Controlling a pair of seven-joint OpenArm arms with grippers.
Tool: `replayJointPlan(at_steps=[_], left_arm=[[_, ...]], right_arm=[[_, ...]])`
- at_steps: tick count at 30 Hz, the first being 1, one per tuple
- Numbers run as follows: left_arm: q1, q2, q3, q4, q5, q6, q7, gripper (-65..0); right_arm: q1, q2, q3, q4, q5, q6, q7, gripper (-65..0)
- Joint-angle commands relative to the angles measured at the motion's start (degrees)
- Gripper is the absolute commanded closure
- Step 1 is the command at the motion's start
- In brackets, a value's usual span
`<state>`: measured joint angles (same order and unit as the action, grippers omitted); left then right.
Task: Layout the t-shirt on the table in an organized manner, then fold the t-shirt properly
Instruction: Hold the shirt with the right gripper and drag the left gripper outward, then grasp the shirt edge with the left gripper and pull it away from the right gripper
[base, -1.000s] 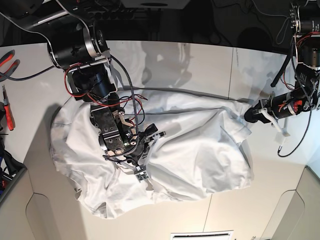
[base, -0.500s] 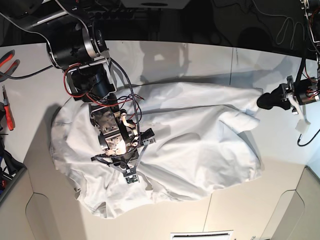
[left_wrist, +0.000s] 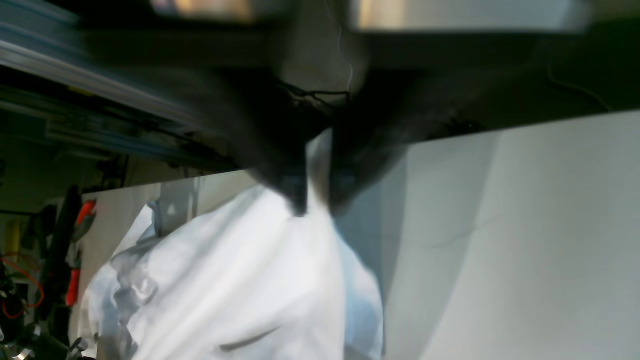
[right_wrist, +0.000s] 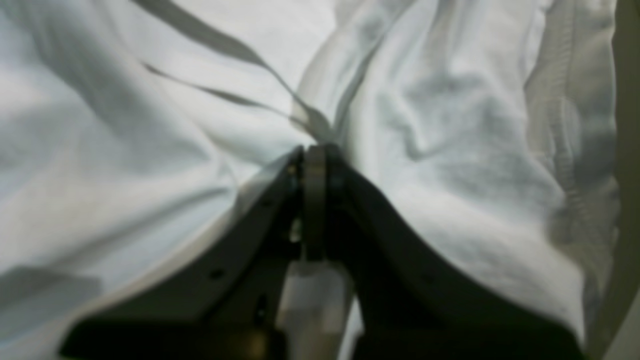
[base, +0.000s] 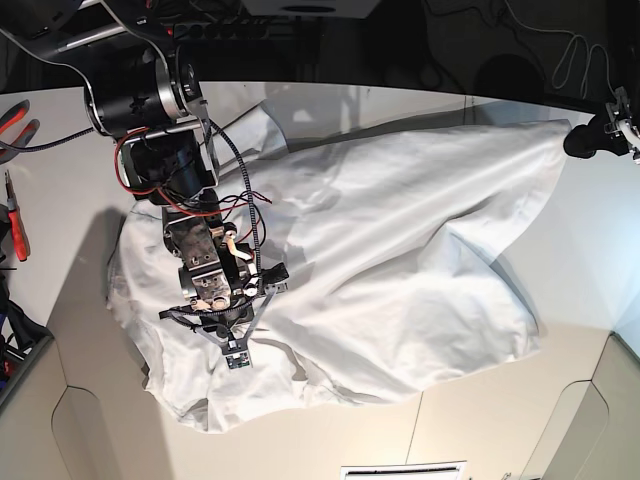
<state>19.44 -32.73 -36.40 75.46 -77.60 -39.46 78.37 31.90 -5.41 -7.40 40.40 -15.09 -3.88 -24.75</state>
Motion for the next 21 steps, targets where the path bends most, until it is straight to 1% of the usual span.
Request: replayJointPlan(at_steps=[1, 2, 5, 7, 9, 11, 12, 14, 15, 18, 21], left_arm=[[-0.46, -1.70, -0.55, 1.01, -1.92, -0.54, -2.10, -23.0], [-0.57, -1.90, -0.57, 1.01, -2.27, -0.54, -4.50, -24.7], [-1.27, -2.19, -1.25, 0.98, -1.31, -0.54, -15.56, -24.7], [-3.80, -2.19, -1.49, 0.98, 3.19, -0.54, -21.70, -24.7], [-7.34, -2.16, -1.44, 0.98, 8.92, -0.54, -26.53, -24.7], [-11.52, -1.81, -1.44, 0.98, 14.27, -0.54, -29.35, -24.7], [-13.86, -1.53, -1.36, 0.94, 16.72, -0.54, -29.73, -24.7], [-18.29, -1.40, 0.11, 0.15, 21.00, -0.54, -30.77, -24.7], [-20.46, -1.40, 1.55, -0.63, 23.08, -0.17, -32.15, -24.7], [-27.06, -1.38, 7.96, -5.77, 27.69, 4.39, -37.51, -24.7], [-34.80, -0.90, 15.69, -14.58, 31.45, 6.38, -41.18, -24.7]], right_arm=[[1.73, -0.35, 0.02, 1.05, -0.50, -0.42, 0.94, 0.0], [1.70, -0.35, 0.02, 1.05, -0.52, -0.42, 0.94, 0.0], [1.75, -0.33, 0.02, 1.07, -0.55, -0.42, 0.94, 0.0], [1.88, -0.33, 0.02, 1.16, -0.55, -0.44, 0.92, 0.0], [1.79, -0.35, 0.02, 2.32, -0.55, -0.42, 0.79, 0.0], [1.55, -0.42, -0.02, 4.76, -0.48, -0.39, 0.31, 0.0], [1.57, -0.52, -0.02, 6.14, -0.42, -0.37, -0.15, 0.0], [1.57, -0.83, -0.09, 9.49, 0.02, 0.50, -1.33, 0.0], [1.57, -1.07, -0.11, 11.26, 0.11, 1.31, -1.90, 0.0], [1.57, -2.32, -0.13, 15.98, 0.15, 4.87, -3.61, 0.0], [1.57, -3.26, -0.37, 18.73, 3.15, 8.15, -5.97, 0.0]])
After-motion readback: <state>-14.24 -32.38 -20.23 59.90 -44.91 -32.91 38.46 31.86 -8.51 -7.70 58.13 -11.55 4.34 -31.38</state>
